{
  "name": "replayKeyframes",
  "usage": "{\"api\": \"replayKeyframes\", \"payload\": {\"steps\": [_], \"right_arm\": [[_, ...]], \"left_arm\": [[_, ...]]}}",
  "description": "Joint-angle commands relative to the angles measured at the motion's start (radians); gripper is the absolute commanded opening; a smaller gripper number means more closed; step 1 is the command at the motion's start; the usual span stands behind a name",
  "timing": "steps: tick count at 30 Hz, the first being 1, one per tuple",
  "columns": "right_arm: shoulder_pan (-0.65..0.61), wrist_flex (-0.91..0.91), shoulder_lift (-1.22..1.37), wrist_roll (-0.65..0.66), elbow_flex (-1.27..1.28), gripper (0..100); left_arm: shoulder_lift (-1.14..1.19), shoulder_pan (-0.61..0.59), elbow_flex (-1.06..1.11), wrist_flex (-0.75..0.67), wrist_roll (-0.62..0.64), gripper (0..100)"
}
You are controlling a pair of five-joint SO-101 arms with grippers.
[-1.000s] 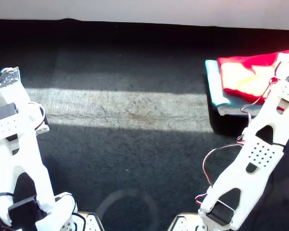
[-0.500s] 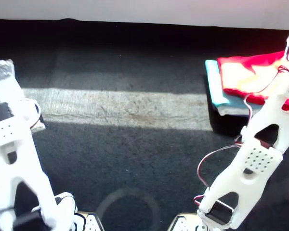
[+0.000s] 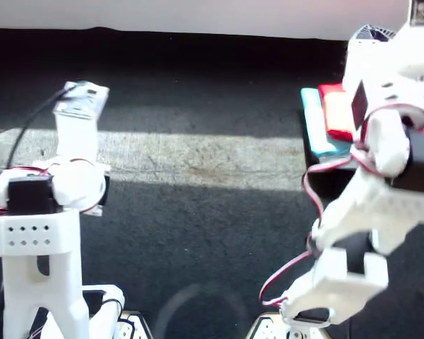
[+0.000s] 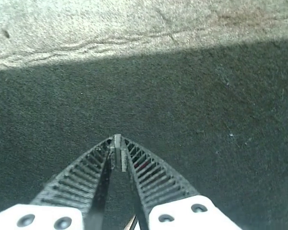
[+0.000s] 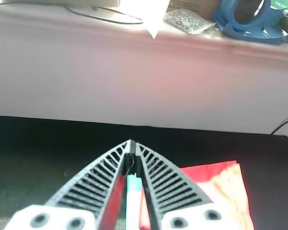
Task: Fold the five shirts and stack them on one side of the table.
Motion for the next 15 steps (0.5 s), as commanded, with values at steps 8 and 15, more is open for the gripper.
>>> {"api": "replayKeyframes", "payload": {"steps": [8,15], "right_arm": [[-0.219,0.005,-0.736,-0.141,1.148,0.9],[-0.237,-0.139,-1.142,-0.143,1.768,0.8]], "left_arm": [[-0.018,0.033,0.134,0.003,0.25,1],[-0.053,0.033,0.266,-0.124,0.178,1]]}}
